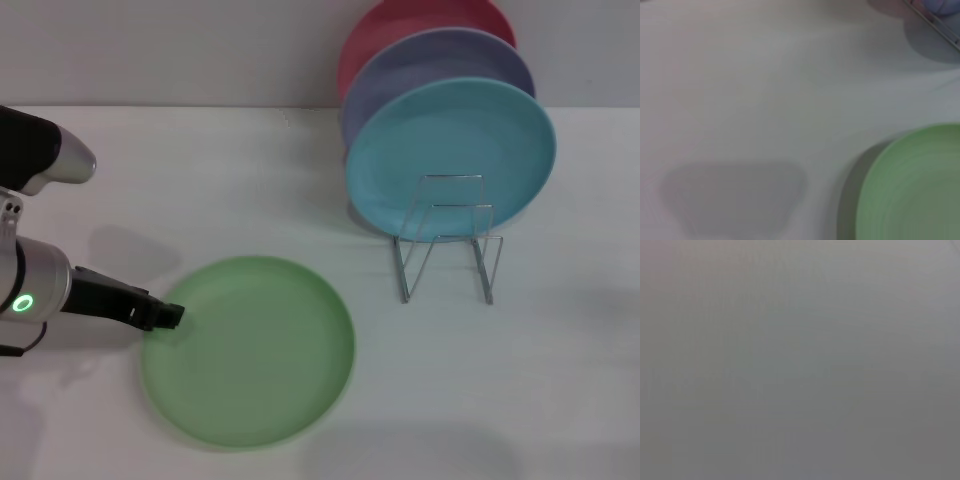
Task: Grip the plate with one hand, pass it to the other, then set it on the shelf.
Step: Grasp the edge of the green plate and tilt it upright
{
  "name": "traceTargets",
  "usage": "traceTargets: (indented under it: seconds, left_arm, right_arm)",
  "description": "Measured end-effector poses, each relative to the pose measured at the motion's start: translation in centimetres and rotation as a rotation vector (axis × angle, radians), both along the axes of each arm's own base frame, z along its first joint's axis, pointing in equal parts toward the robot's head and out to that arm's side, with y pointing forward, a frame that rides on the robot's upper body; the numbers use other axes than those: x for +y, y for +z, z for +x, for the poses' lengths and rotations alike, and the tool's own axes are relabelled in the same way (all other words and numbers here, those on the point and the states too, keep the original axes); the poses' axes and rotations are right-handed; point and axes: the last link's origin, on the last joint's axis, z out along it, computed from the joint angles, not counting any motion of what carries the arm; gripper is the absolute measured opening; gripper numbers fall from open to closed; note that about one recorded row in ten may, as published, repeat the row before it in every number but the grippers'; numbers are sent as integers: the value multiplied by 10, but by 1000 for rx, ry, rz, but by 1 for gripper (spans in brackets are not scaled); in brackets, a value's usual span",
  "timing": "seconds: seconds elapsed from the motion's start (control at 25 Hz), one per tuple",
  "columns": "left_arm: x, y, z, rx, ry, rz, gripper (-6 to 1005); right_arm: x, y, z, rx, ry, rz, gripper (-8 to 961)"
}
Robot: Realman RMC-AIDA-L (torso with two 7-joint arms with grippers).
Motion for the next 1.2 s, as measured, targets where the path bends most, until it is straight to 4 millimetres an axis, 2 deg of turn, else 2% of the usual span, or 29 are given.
traceTargets:
  seconds: [0.32,0.52,1.2]
  left_arm:
    - [-2,-6,-4,5,19,-28,670]
    - [-2,-5,-6,21,26,-24,848]
    - [-4,-5,-6,23,39,-41,834]
  right_arm:
    - [-1,-2,2,5,-13,-6,824]
    - [-2,-3,3,7,-18,-9,823]
    - [-5,-4,5,13,-29,-13,822]
